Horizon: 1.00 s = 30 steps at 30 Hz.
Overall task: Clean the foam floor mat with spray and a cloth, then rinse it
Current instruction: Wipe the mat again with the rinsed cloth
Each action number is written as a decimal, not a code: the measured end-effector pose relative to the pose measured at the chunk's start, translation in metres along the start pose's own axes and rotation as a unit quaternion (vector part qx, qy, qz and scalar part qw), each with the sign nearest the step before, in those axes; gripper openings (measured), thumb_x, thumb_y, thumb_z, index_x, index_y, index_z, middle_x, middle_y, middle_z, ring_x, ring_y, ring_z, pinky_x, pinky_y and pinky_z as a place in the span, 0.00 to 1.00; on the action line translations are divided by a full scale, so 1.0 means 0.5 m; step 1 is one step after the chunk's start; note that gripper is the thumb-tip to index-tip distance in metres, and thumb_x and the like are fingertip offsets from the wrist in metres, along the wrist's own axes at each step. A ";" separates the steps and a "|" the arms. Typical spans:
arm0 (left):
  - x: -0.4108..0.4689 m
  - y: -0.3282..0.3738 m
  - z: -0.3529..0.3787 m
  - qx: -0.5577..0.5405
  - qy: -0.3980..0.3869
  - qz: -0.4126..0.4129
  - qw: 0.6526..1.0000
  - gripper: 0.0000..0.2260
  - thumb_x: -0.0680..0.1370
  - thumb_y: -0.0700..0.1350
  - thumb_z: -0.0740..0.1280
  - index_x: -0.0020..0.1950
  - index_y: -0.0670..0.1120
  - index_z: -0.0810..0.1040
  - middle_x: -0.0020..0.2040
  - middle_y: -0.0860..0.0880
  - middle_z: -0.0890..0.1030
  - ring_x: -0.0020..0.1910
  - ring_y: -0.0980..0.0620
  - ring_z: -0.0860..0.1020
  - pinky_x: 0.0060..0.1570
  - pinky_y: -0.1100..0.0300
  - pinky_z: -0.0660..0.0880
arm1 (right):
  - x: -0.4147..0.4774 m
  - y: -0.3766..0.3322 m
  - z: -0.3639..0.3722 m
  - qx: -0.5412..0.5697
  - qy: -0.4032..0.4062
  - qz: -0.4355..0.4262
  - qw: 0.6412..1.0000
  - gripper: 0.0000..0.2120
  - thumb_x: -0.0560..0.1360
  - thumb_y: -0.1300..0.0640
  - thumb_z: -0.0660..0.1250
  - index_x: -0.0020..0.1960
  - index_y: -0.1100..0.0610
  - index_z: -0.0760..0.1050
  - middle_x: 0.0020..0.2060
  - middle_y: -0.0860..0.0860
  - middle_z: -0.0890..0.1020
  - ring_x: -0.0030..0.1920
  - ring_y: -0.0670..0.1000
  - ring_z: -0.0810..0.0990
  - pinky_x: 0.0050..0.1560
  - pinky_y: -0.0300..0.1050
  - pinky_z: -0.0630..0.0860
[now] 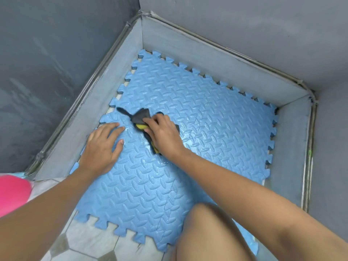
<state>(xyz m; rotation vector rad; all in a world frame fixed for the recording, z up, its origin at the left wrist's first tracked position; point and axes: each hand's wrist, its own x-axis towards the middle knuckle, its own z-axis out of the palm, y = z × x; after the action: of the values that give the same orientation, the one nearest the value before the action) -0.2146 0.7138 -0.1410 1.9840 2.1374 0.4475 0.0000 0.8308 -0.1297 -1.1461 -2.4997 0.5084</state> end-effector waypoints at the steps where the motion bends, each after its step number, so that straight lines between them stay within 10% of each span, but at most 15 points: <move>1: -0.001 0.000 -0.001 -0.001 0.000 -0.001 1.000 0.20 0.83 0.51 0.60 0.72 0.45 0.76 0.71 0.47 0.75 0.72 0.43 0.71 0.69 0.45 0.66 | -0.031 0.023 -0.015 -0.018 -0.007 -0.010 1.000 0.16 0.82 0.50 0.63 0.67 0.53 0.76 0.56 0.52 0.76 0.55 0.53 0.73 0.53 0.51 0.75; 5: -0.001 0.003 -0.004 -0.010 -0.002 -0.007 1.000 0.20 0.83 0.51 0.60 0.73 0.46 0.76 0.72 0.48 0.75 0.73 0.45 0.70 0.71 0.45 0.65 | -0.116 0.179 -0.128 -0.116 0.051 0.105 0.986 0.10 0.81 0.43 0.60 0.55 0.45 0.78 0.51 0.46 0.78 0.48 0.40 0.76 0.50 0.47 0.74; 14: 0.001 -0.001 0.001 -0.011 -0.005 -0.007 1.000 0.21 0.83 0.52 0.59 0.73 0.47 0.75 0.72 0.48 0.75 0.73 0.45 0.70 0.72 0.44 0.65 | -0.113 0.489 -0.311 -0.136 0.132 0.503 0.843 0.19 0.83 0.56 0.57 0.72 0.60 0.69 0.66 0.66 0.69 0.67 0.67 0.67 0.67 0.59 0.66; 24: 0.002 0.000 0.001 -0.005 -0.005 -0.005 1.000 0.20 0.84 0.51 0.58 0.73 0.46 0.75 0.72 0.47 0.75 0.73 0.44 0.70 0.72 0.44 0.65 | 0.048 0.128 -0.086 -0.068 0.031 0.124 0.989 0.14 0.81 0.52 0.64 0.65 0.52 0.77 0.57 0.55 0.78 0.56 0.55 0.74 0.58 0.54 0.75; 30: 0.001 0.004 -0.004 0.003 0.008 0.004 1.000 0.20 0.83 0.50 0.57 0.72 0.44 0.76 0.70 0.45 0.76 0.71 0.42 0.71 0.70 0.45 0.65 | -0.160 0.053 -0.078 -0.032 -0.120 -0.140 0.982 0.15 0.83 0.54 0.63 0.68 0.54 0.75 0.59 0.54 0.76 0.53 0.54 0.74 0.53 0.49 0.72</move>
<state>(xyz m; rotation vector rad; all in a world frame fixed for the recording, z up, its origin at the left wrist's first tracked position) -0.2134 0.7142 -0.1386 2.0003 2.1435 0.4588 0.0836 0.7921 -0.1201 -0.7727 -2.8425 0.5164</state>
